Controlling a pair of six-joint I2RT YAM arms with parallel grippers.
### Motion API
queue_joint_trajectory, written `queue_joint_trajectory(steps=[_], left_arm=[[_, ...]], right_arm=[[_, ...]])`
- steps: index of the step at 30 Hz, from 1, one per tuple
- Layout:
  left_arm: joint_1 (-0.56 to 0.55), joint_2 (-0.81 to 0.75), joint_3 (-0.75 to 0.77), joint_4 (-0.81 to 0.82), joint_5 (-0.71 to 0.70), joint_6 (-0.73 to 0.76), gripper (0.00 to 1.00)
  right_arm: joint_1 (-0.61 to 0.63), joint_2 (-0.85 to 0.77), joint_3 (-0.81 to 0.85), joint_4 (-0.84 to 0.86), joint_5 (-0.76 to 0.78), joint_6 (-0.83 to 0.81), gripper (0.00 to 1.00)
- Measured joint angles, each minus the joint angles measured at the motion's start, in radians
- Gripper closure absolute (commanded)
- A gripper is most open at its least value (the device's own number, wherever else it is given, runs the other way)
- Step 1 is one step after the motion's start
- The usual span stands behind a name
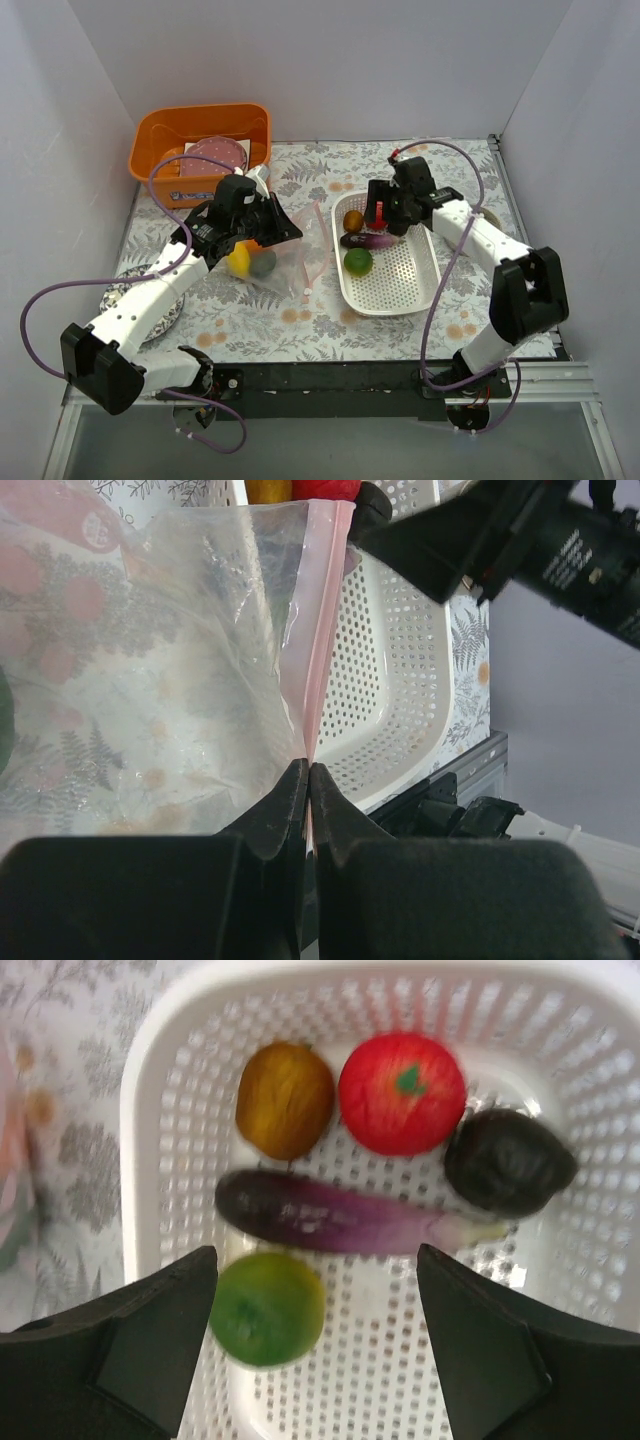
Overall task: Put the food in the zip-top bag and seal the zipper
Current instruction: Adjust the bin at the center of the board, then pick up the fake fruit from the bin.
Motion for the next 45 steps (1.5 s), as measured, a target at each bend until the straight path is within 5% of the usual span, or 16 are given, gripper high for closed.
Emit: queue_joint_trajectory(steps=[5, 10, 21, 33, 45], left_arm=[[0.0, 0.0, 0.0, 0.001, 0.0, 0.003, 1.0], [0.0, 0.009, 0.0, 0.006, 0.005, 0.004, 1.0], [0.0, 0.017, 0.0, -0.007, 0.009, 0.008, 1.0], [0.0, 0.017, 0.0, -0.009, 0.01, 0.008, 1.0], [0.0, 0.017, 0.0, -0.01, 0.01, 0.008, 1.0]], right_arm=[[0.005, -0.154, -0.239, 0.08, -0.171, 0.033, 0.12], [0.012, -0.144, -0.375, 0.124, -0.298, 0.08, 0.11], [0.012, -0.066, -0.381, 0.294, -0.41, 0.165, 0.11], [0.011, -0.004, -0.379, 0.297, -0.415, 0.167, 0.19], [-0.033, -0.004, -0.393, 0.357, -0.46, 0.217, 0.14]])
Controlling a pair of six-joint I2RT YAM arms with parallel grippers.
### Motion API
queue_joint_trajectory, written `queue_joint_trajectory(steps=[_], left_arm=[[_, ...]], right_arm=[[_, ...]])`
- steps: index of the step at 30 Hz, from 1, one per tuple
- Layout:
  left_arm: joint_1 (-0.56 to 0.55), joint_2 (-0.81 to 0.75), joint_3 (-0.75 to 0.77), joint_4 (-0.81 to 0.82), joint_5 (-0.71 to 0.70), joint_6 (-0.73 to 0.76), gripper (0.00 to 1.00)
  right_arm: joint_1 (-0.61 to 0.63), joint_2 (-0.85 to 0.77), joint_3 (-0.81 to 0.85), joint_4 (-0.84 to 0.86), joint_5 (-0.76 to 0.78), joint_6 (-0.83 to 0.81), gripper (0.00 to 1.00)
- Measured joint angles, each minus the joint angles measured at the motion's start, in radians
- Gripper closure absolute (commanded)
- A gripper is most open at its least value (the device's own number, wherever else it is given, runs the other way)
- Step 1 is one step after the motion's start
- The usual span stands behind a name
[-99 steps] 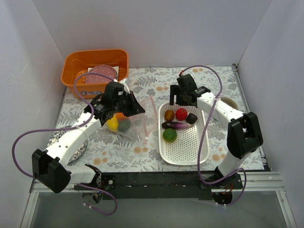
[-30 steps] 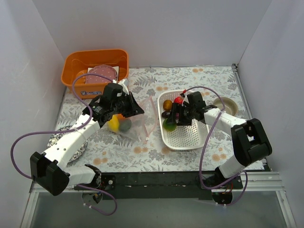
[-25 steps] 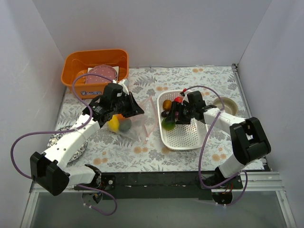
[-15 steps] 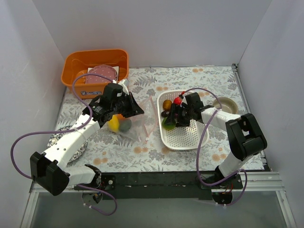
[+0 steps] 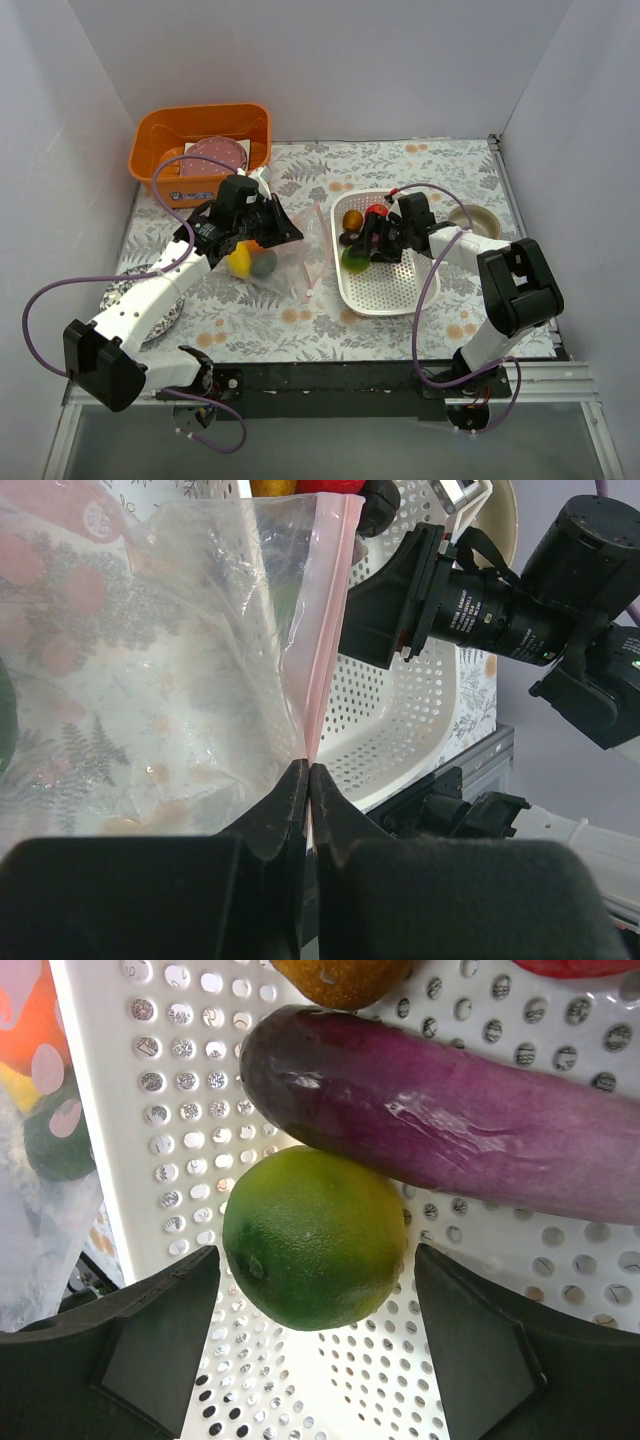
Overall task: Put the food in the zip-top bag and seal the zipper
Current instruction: Pick up the fake fruit from the bin.
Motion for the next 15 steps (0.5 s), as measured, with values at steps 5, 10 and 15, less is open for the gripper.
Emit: queue_joint_trajectory(steps=[5, 10, 15], left_arm=[[0.0, 0.0, 0.0, 0.0, 0.001, 0.0, 1.0], [0.0, 0.0, 0.0, 0.0, 0.002, 0.002, 1.0], [0.0, 0.0, -0.001, 0.001, 0.002, 0.002, 1.0]], right_arm=[[-0.008, 0.001, -0.021, 0.032, -0.023, 0.021, 0.15], [-0.01, 0.015, -0.032, 0.072, -0.042, 0.043, 0.24], [-0.013, 0.015, -0.049, 0.087, -0.054, 0.053, 0.39]])
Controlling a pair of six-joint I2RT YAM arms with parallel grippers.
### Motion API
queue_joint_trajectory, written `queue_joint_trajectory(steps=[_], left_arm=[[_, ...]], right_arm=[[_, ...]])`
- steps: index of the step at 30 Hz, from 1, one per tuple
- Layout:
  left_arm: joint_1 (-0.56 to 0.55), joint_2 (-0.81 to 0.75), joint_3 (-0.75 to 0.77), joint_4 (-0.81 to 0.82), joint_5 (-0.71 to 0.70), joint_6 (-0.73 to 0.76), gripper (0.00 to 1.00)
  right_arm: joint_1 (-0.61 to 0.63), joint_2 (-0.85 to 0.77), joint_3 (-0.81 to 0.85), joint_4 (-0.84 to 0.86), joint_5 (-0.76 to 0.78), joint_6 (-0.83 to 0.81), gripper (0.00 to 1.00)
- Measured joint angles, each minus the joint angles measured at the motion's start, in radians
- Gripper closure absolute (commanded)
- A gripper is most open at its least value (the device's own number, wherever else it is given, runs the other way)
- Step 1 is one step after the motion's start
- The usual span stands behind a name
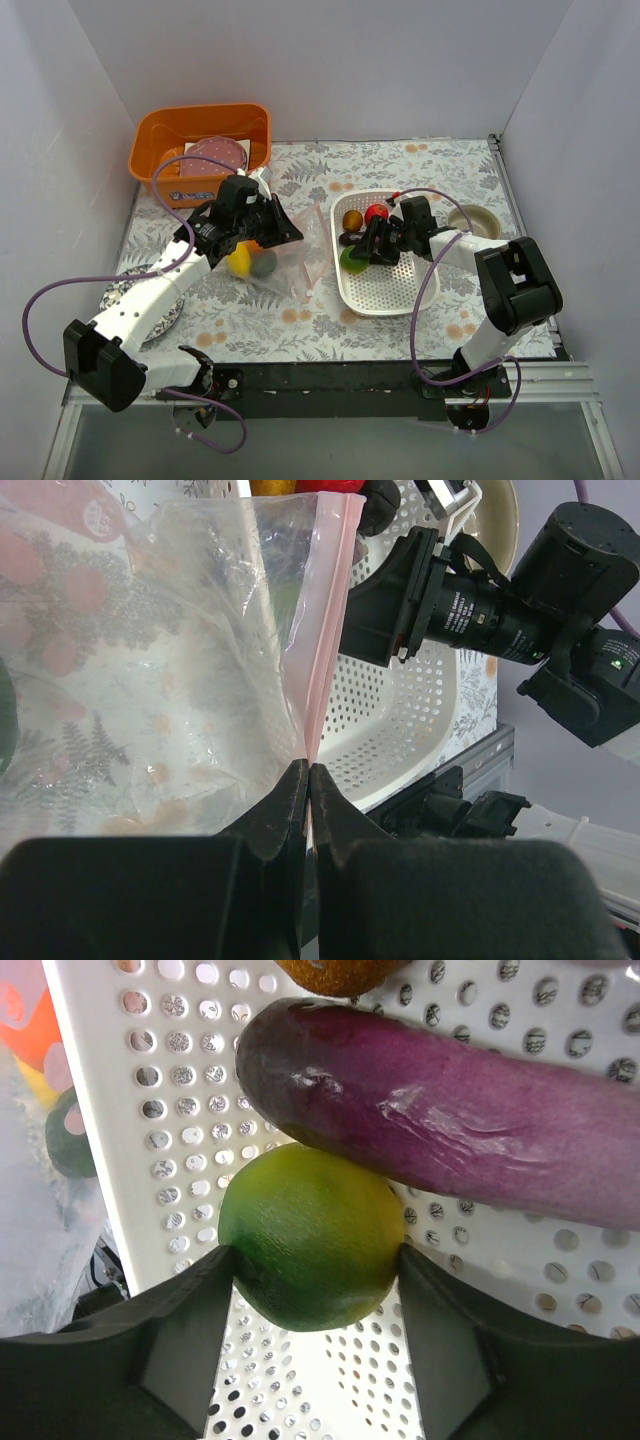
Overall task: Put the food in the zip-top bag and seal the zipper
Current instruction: Pick up the fake fruit from the bin.
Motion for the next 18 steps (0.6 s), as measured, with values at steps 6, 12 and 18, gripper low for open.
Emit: queue_joint_trajectory(steps=[6, 12, 18], left_arm=[[0.0, 0.0, -0.003, 0.0, 0.001, 0.0, 1.0], [0.0, 0.0, -0.003, 0.0, 0.005, 0.001, 1.0], [0.0, 0.0, -0.004, 0.0, 0.006, 0.002, 1.0]], right_arm=[[-0.003, 0.0, -0.01, 0.019, -0.006, 0.005, 0.51], [-0.004, -0.026, -0.035, 0.032, -0.005, 0.004, 0.55], [-0.003, -0.061, -0.051, 0.008, 0.013, -0.01, 0.55]])
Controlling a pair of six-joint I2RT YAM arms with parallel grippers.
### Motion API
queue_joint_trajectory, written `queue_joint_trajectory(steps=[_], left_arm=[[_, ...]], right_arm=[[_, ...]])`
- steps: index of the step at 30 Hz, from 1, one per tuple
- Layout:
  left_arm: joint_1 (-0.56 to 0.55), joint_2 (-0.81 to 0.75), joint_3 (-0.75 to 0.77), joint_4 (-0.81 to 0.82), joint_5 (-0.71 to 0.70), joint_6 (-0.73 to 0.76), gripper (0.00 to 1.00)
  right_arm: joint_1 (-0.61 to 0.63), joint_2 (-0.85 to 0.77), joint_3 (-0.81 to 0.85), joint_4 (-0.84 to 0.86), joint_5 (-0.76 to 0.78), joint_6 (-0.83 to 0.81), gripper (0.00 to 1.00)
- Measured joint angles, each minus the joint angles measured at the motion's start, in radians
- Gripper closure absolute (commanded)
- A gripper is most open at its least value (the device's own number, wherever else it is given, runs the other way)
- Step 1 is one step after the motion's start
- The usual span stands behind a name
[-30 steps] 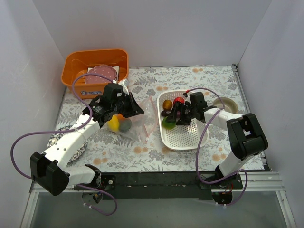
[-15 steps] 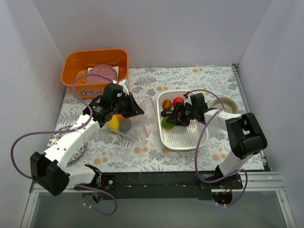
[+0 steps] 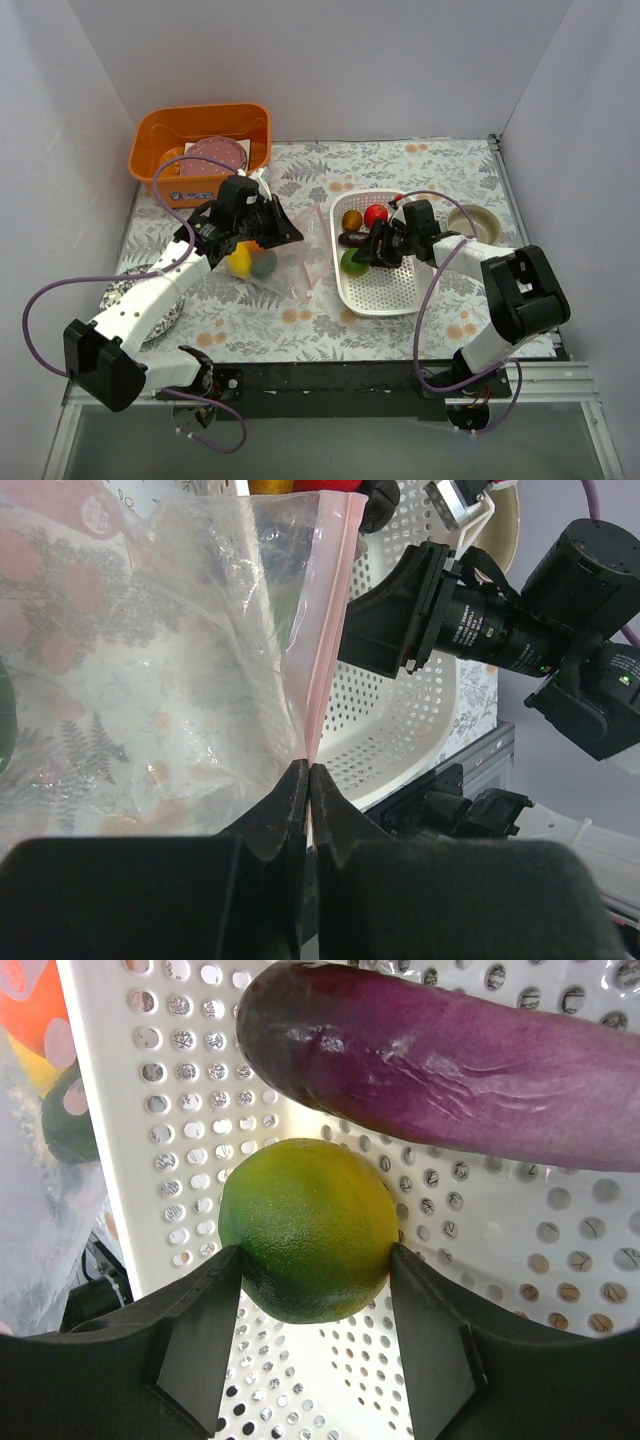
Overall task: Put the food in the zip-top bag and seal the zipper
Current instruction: Pick up the fake fruit from the bin.
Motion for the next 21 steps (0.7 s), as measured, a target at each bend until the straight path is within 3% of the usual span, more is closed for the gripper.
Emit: queue_joint_trajectory(steps=[9, 12, 16, 21], left_arm=[[0.0, 0.0, 0.0, 0.0, -0.002, 0.004, 1.0], [0.0, 0.0, 0.0, 0.0, -0.002, 0.007, 1.0], [0.0, 0.0, -0.01, 0.008, 0.003, 0.006, 1.0], [0.0, 0.0, -0.017, 0.008, 0.005, 0.006, 1.0]], right_arm=[[0.0, -0.047, -0.019, -0.035, 0.039, -0.013, 0.54], [0.0, -0.061, -0.019, -0.062, 0.051, -0.028, 0.46], [0.0, -0.063, -0.018, -0.081, 0.056, -0.045, 0.27], [0.0, -0.063, -0.012, -0.102, 0.067, -0.071, 0.18]])
